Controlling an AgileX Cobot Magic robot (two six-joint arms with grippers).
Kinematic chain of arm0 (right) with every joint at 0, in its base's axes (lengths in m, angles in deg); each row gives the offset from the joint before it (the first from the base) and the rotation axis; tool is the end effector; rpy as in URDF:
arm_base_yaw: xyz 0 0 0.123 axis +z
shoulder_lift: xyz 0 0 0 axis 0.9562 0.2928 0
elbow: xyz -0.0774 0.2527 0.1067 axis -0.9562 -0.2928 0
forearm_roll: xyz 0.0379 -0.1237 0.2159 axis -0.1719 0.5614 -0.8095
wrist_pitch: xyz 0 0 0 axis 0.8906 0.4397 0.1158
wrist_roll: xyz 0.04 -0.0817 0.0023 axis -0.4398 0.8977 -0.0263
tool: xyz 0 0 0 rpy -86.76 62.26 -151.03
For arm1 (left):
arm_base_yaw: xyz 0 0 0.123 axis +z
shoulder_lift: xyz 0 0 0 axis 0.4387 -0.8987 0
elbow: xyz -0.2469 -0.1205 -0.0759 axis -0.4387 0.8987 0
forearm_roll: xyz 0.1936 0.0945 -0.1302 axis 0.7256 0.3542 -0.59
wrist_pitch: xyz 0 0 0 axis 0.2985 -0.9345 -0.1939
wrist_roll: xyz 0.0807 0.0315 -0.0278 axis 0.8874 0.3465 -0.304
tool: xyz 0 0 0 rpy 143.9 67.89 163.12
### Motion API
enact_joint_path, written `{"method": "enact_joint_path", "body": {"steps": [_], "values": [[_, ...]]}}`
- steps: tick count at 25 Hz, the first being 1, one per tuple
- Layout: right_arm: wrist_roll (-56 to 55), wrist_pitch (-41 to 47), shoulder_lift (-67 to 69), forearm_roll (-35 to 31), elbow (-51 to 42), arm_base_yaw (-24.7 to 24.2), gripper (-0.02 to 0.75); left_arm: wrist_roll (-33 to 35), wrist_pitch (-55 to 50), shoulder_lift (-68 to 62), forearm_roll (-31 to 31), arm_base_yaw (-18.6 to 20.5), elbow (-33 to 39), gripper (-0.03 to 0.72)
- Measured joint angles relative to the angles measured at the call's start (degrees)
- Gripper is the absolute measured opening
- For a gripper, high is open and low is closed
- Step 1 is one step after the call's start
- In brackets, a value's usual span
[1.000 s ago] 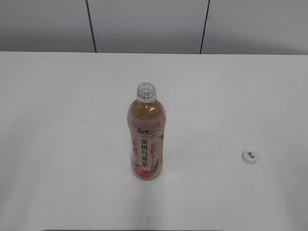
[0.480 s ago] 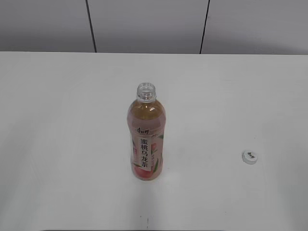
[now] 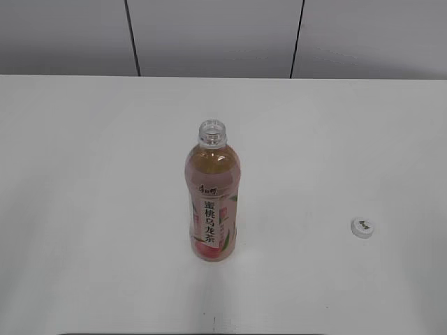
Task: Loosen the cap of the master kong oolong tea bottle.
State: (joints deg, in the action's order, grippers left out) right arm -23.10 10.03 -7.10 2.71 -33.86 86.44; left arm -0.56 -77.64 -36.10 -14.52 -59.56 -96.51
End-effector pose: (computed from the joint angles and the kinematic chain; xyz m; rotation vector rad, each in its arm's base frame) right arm 0.0075 0.0143 0.2782 -0.4699 2.1414 0.2082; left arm 0.0227 -0.0161 0.2950 0.6530 2.0925 -0.3348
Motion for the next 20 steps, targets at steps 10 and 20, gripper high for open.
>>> {"method": "enact_joint_path", "body": {"steps": [10,20], "values": [[0.00,0.01,-3.89,-0.05,-0.04,-9.79,0.428,0.00,0.00,6.62,-0.03,24.64,0.02,0.541],[0.00,0.23,-7.45,-0.13,-0.21,-14.20,0.428,0.00,-0.08,13.25,-0.05,30.32,0.14,0.541]]}}
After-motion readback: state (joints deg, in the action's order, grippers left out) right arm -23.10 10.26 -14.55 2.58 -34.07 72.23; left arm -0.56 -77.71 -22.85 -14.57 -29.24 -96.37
